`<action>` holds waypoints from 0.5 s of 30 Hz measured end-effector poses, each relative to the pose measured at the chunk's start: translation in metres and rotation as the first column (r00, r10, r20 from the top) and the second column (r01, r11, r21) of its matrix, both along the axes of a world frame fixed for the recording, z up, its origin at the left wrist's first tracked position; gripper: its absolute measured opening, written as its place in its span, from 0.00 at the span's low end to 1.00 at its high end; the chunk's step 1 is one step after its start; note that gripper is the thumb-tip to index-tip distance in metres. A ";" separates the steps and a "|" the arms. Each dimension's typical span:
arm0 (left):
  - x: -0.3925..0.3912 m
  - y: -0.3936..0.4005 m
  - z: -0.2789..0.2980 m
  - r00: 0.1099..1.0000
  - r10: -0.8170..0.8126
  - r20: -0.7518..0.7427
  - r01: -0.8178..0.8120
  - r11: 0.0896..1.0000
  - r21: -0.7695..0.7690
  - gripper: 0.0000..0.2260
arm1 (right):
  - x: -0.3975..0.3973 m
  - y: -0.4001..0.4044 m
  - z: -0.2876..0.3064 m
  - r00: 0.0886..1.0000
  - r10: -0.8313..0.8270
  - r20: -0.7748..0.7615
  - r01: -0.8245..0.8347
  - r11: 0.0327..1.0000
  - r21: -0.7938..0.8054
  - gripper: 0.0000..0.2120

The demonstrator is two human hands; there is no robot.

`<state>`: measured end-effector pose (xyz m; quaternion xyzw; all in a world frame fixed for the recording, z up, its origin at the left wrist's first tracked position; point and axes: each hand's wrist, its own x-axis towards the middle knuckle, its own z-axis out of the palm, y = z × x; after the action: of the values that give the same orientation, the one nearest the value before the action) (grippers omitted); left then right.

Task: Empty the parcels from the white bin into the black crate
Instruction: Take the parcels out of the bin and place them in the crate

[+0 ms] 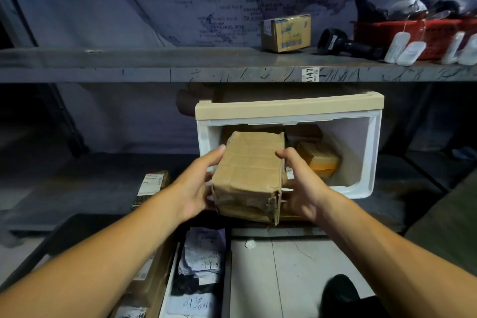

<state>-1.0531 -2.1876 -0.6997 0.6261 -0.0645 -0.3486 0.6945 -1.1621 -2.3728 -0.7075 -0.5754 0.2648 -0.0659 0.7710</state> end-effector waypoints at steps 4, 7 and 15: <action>-0.014 0.000 -0.004 0.997 -0.070 -0.041 0.071 0.997 0.028 0.31 | -0.002 -0.001 -0.004 0.992 -0.123 0.029 0.119 0.985 0.121 0.46; -0.020 -0.005 -0.005 0.998 0.036 -0.055 -0.038 0.999 -0.034 0.21 | -0.005 0.005 -0.006 0.995 -0.092 0.042 0.085 0.984 0.157 0.49; -0.003 0.002 -0.002 0.991 0.129 0.026 -0.128 0.992 -0.010 0.13 | -0.007 -0.014 -0.001 0.993 -0.116 0.027 0.111 0.983 0.143 0.35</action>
<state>-1.0559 -2.1857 -0.7017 0.6305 -0.0348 -0.2946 0.7173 -1.1689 -2.3869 -0.7082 -0.5022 0.2877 -0.1010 0.8092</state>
